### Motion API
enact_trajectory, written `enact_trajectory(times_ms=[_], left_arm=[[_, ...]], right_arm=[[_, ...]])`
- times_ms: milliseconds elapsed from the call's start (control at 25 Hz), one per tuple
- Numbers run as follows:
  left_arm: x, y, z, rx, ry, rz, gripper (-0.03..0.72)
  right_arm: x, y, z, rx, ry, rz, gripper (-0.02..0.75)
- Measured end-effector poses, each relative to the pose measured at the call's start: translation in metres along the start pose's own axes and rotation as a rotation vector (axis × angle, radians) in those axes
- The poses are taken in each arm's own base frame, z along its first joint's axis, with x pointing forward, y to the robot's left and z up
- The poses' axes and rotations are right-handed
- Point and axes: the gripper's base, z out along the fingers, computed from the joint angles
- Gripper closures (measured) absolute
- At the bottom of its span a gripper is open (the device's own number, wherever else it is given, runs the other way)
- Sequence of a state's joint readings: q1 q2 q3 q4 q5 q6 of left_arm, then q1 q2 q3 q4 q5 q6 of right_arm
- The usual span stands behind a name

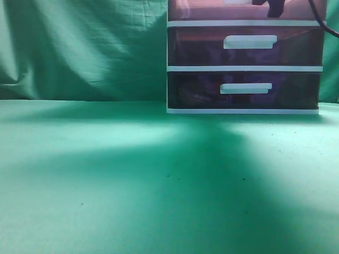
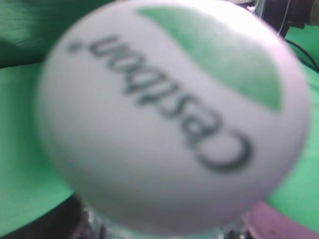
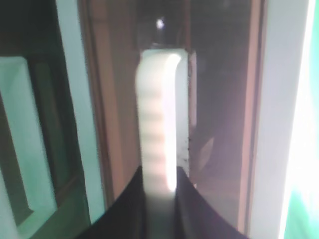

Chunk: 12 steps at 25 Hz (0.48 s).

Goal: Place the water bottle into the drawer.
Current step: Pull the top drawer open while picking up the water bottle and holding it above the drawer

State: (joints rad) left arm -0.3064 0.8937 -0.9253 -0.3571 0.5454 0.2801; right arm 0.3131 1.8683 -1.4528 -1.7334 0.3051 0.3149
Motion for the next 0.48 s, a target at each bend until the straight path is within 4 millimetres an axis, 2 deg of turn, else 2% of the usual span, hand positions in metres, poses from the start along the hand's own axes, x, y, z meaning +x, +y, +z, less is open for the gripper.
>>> enact_trajectory(times_ms=[40, 240, 480], left_arm=[[0.0, 0.0, 0.002, 0.0, 0.007, -0.001, 0.393], [0.001, 0.001, 0.005, -0.001, 0.017, -0.001, 0.393], [0.001, 0.001, 0.005, -0.002, 0.019, 0.0, 0.393]], right_arm=[[0.0, -0.002, -0.001, 0.005, -0.003, -0.002, 0.664], [0.001, -0.003, -0.01, 0.004, -0.017, -0.015, 0.659], [0.011, 0.006, -0.059, -0.052, -0.086, -0.018, 0.659]])
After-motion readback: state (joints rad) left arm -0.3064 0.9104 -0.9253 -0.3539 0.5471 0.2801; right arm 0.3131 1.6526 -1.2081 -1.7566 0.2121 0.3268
